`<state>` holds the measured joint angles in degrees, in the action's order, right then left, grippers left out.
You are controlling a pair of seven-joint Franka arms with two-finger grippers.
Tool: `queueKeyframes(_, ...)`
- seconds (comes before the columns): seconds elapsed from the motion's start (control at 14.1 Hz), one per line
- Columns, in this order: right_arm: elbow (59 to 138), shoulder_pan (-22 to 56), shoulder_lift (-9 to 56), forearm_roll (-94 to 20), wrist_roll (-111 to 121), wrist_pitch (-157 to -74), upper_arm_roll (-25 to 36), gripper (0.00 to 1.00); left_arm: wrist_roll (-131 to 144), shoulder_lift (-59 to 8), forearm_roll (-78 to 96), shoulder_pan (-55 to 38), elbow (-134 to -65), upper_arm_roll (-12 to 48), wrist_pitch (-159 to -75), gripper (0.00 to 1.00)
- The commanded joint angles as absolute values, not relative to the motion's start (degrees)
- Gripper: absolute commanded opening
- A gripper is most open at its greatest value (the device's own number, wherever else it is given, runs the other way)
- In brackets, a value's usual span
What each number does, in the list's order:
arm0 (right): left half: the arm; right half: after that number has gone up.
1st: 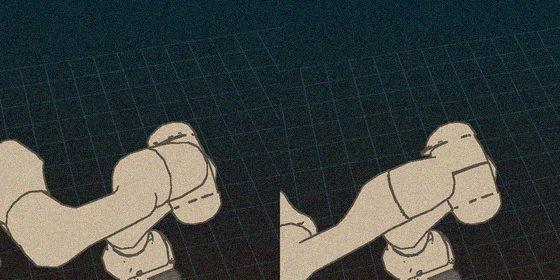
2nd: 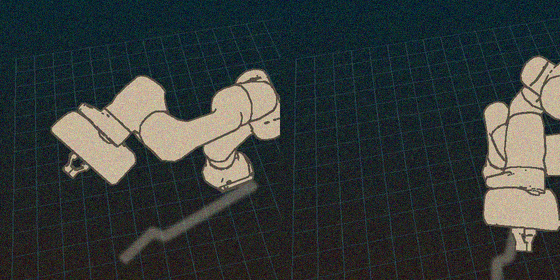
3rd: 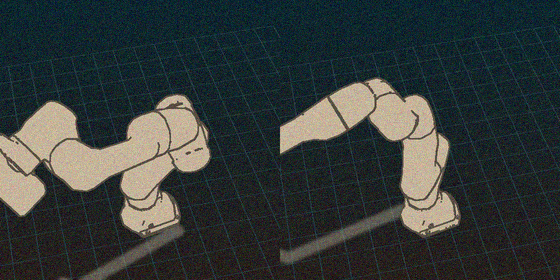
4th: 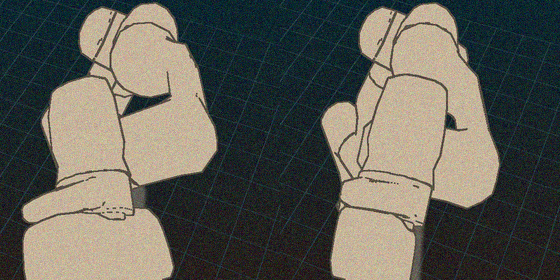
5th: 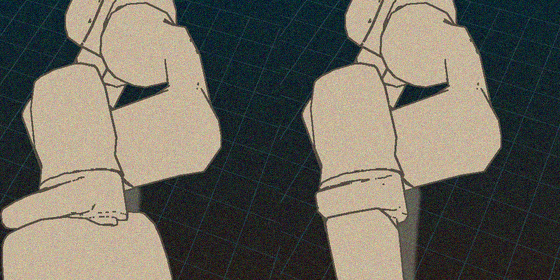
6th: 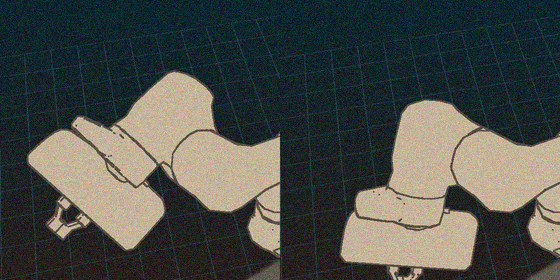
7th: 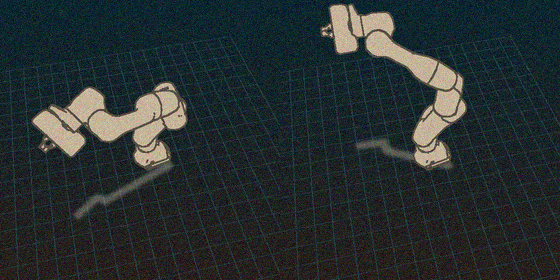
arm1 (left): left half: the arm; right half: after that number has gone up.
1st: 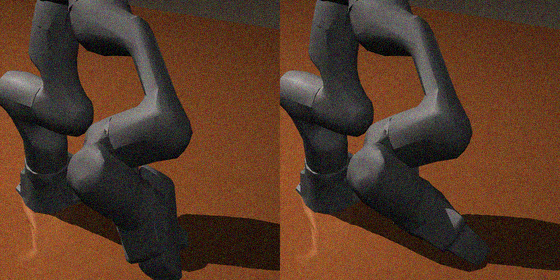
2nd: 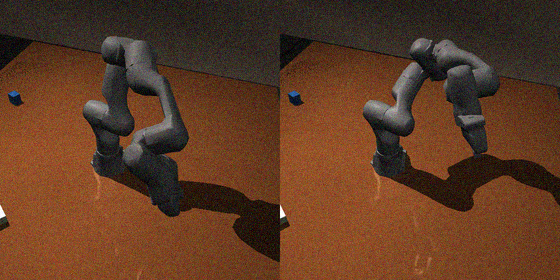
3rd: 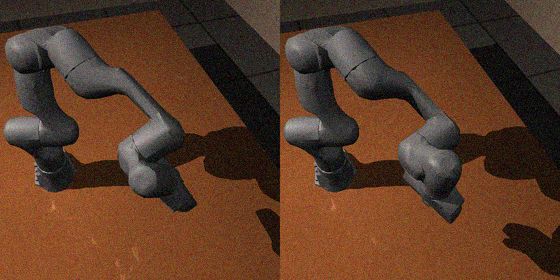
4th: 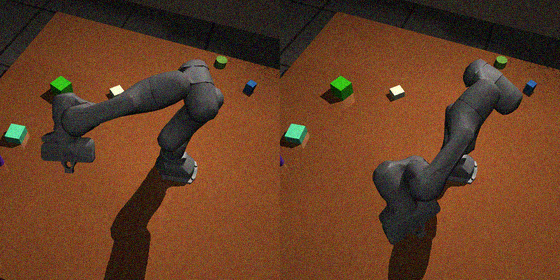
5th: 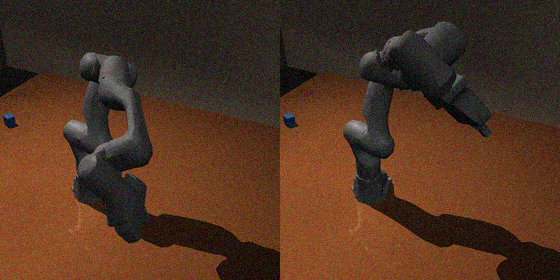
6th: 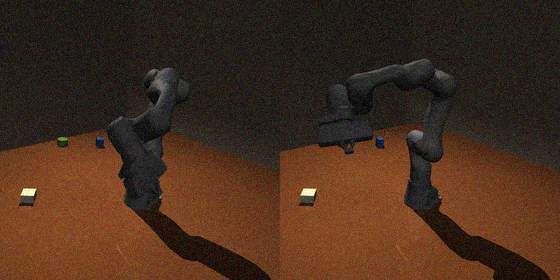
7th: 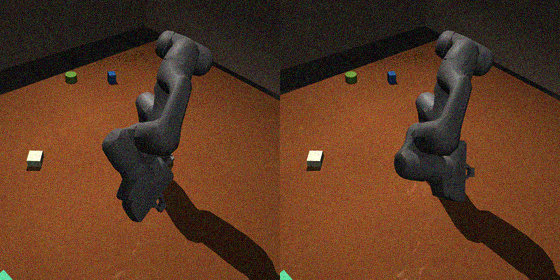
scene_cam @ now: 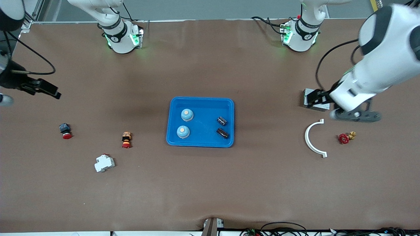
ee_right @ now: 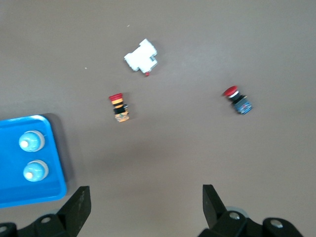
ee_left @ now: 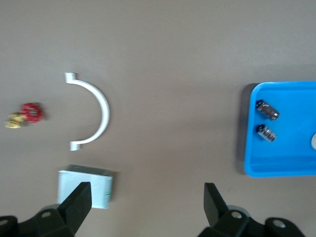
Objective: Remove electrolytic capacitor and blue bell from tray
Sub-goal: 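Reach the left gripper over the black capacitors in the blue tray, then grasp a capacitor with the left gripper while the right gripper grasps a bell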
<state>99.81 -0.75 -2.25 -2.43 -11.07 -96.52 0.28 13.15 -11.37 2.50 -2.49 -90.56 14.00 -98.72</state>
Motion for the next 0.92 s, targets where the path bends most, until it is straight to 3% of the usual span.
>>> queueKeyframes(0.0,106.0,1.6,-5.0,-3.3,-15.0,-101.4,0.5,1.00,21.2,-16.9,3.4,-6.8,-89.9,14.4,-102.5,1.00)
queueKeyframes(0.35,105.9,2.2,-5.4,-1.9,-13.0,-101.8,1.0,1.00,42.2,-26.8,2.5,-16.4,-90.3,14.1,-112.3,1.00)
queueKeyframes(0.85,92.9,-5.6,-5.0,0.5,3.1,-89.9,1.8,1.00,66.4,-38.0,-1.8,-25.0,-89.6,14.2,-126.0,1.00)
